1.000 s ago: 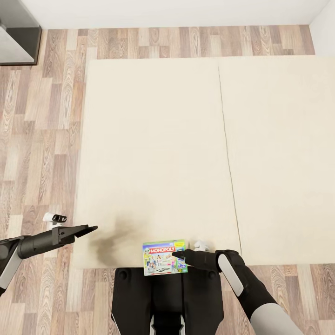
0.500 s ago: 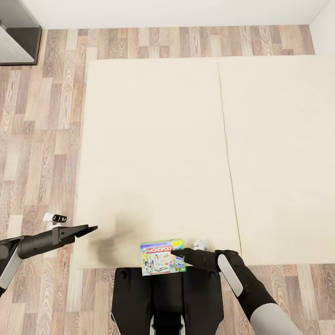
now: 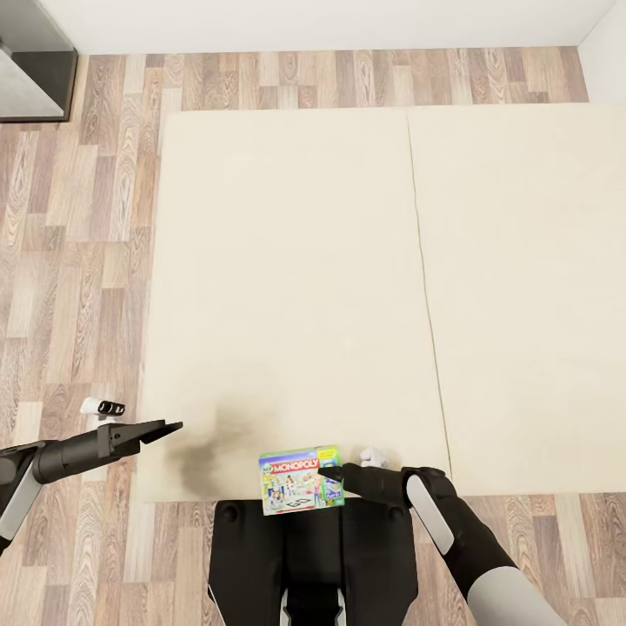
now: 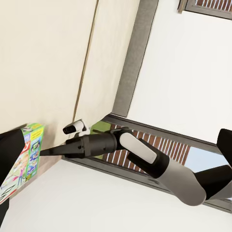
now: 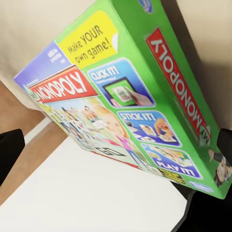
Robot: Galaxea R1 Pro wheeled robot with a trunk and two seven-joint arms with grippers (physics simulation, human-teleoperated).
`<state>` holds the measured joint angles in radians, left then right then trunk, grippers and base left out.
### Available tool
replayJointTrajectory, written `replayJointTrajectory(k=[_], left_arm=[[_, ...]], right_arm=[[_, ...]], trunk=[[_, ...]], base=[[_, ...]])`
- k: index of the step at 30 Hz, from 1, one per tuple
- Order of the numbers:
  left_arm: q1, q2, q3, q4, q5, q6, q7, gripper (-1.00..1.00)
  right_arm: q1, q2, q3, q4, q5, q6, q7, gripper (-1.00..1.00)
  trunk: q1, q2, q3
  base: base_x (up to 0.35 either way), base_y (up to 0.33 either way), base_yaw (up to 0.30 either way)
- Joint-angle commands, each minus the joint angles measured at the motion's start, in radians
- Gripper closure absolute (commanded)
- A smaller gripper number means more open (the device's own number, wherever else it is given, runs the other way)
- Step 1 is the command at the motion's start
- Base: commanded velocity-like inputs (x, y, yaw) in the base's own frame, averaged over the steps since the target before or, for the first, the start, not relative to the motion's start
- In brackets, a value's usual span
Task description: Put all the toys in the child's room - the three board games (two on the bed and one on the table), the two jigsaw puzzles on the table, and the tennis ball on the table - inside the toy box on the table in the child's room.
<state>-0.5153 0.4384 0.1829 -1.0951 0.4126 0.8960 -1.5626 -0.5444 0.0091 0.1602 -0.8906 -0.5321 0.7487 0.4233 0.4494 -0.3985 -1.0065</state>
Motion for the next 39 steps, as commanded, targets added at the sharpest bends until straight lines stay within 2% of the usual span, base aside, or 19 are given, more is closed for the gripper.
replayJointTrajectory(k=[1, 39], left_arm=[[0.0, 0.0, 0.0, 0.0, 0.0, 0.011, -0.004, -1.0], [0.0, 0.001, 0.0, 0.0, 0.0, 0.011, -0.002, -1.0]], right_arm=[[0.0, 0.0, -0.001, -0.001, 0.0, 0.004, 0.002, -1.0], [-0.002, -0.001, 0.001, 0.018, 0.006, 0.003, 0.0, -1.0]], trunk=[[0.001, -0.002, -0.001], [0.001, -0.002, -0.001]], base=[[0.0, 0.0, 0.0], [0.0, 0.011, 0.0]])
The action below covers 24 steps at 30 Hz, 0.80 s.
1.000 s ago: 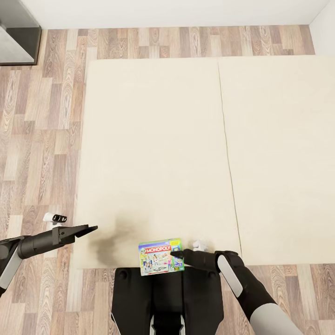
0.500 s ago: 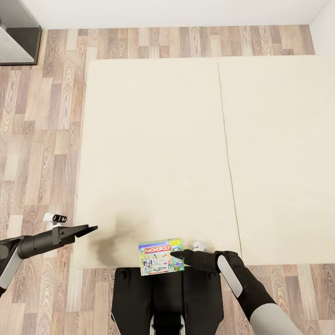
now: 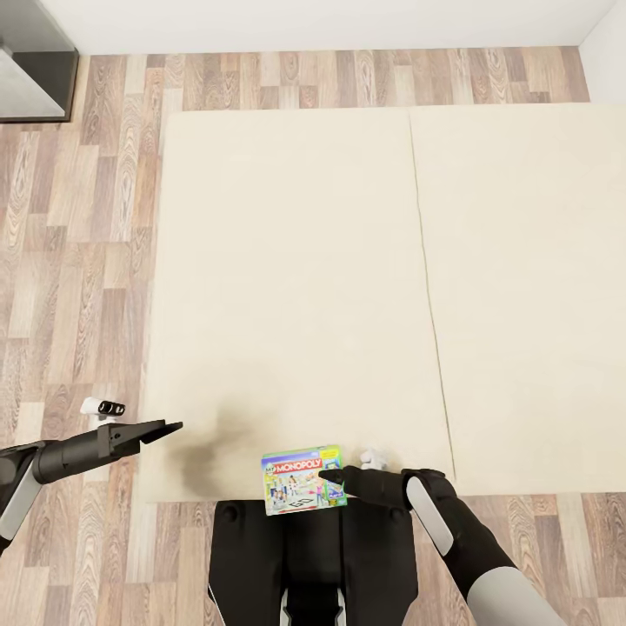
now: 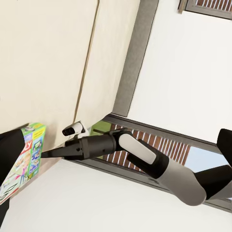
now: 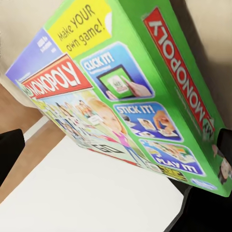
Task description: Put all the toys in the child's room - the three board games (two on the bed and one on the table), the two jigsaw puzzles on the table, and the tennis ball on the table - inside the toy box on the table in the child's room.
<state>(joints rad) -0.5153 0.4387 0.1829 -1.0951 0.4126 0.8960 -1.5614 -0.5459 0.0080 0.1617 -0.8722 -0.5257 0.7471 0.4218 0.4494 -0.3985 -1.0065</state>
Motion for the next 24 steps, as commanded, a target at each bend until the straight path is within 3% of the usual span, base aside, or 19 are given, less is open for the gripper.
replayJointTrajectory(k=[1, 24], left_arm=[[0.0, 0.0, 0.0, 0.0, 0.0, 0.011, -0.004, -1.0], [0.0, 0.0, 0.0, 0.0, 0.0, 0.011, -0.004, -1.0]], right_arm=[[0.0, 0.0, -0.001, -0.001, 0.0, 0.005, 0.002, -1.0], [0.0, 0.001, -0.001, -0.001, 0.001, 0.003, 0.002, -1.0]], trunk=[[0.001, -0.002, -0.001], [0.001, -0.002, -0.001]], base=[[0.0, 0.018, 0.0], [0.0, 0.046, 0.0]])
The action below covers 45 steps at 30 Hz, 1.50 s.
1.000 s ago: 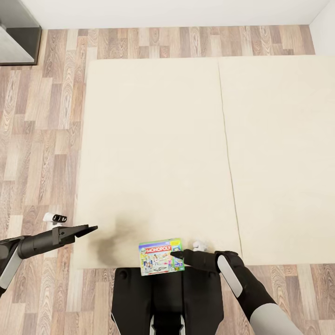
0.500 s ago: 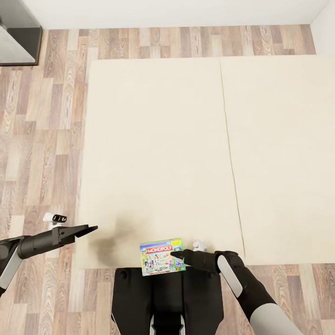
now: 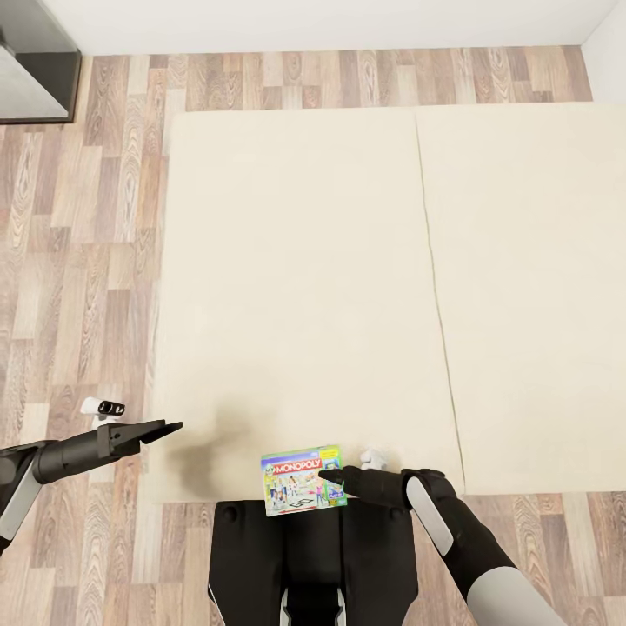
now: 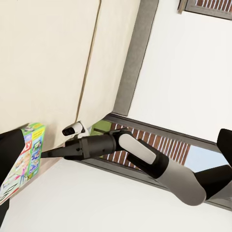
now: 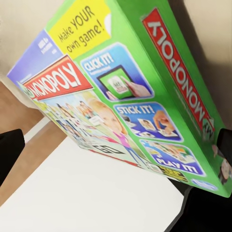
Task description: Put all the toys in the child's room - the three board games (two on the bed and one on the table), the two jigsaw puzzles on the table, and the tennis ball on the table - inside the toy box on the table in the child's room.
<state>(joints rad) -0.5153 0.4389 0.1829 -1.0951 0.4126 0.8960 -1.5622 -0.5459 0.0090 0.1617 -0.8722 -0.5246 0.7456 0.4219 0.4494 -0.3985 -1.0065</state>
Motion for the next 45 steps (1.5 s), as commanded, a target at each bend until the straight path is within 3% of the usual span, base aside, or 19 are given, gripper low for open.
replayJointTrajectory(k=[1, 45], left_arm=[[0.0, 0.0, 0.0, 0.0, 0.0, 0.011, -0.004, -1.0], [0.0, 0.001, 0.0, 0.0, 0.0, 0.011, -0.003, -1.0]], right_arm=[[0.0, 0.0, -0.001, -0.001, 0.0, 0.004, 0.002, -1.0], [0.0, 0.0, -0.001, -0.001, -0.002, -0.023, 0.002, -1.0]], trunk=[[0.001, -0.002, -0.001], [0.001, -0.002, -0.001]], base=[[0.0, 0.014, 0.0], [0.0, 0.031, 0.021]])
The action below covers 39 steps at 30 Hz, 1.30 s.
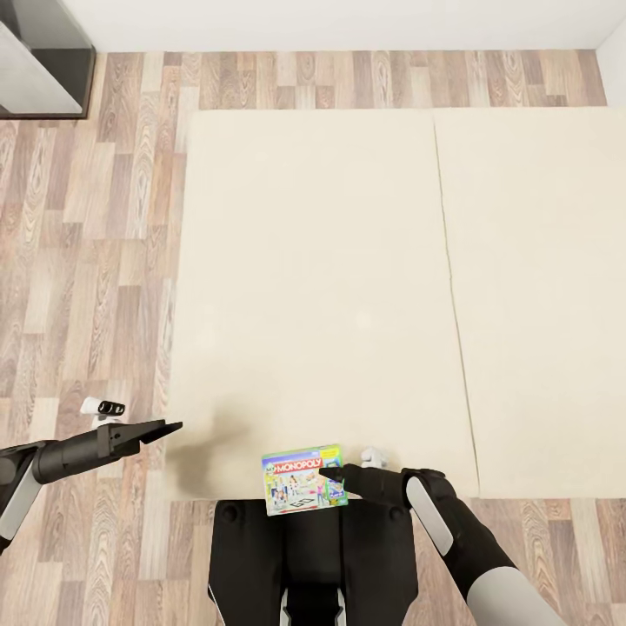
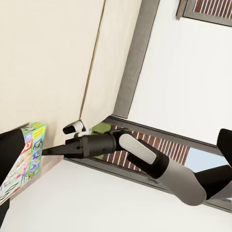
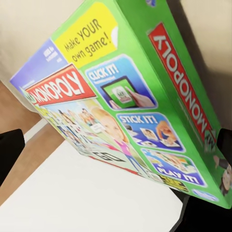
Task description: Put all the toys in the child's room - the three board games (two on the bed and one on the table), the two jigsaw puzzles on the table, and the tennis ball on the table - inside the toy box on the table in the child's room.
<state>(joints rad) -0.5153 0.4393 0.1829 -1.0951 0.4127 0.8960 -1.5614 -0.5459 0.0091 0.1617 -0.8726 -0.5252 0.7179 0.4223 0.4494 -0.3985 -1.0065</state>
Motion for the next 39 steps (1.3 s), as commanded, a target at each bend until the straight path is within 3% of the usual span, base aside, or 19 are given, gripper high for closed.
replayJointTrajectory(k=[1, 39], left_arm=[[0.0, 0.0, 0.0, 0.0, 0.0, 0.011, -0.003, -1.0], [0.0, 0.0, 0.0, 0.0, 0.0, 0.011, -0.003, -1.0]], right_arm=[[0.0, 0.0, -0.001, -0.001, -0.001, 0.005, 0.001, -1.0], [0.0, 0.0, -0.001, 0.0, -0.001, 0.005, 0.001, -1.0]], trunk=[[0.001, -0.002, -0.001], [0.001, -0.002, -0.001]], base=[[0.0, 0.009, 0.014], [0.0, 0.052, 0.001]])
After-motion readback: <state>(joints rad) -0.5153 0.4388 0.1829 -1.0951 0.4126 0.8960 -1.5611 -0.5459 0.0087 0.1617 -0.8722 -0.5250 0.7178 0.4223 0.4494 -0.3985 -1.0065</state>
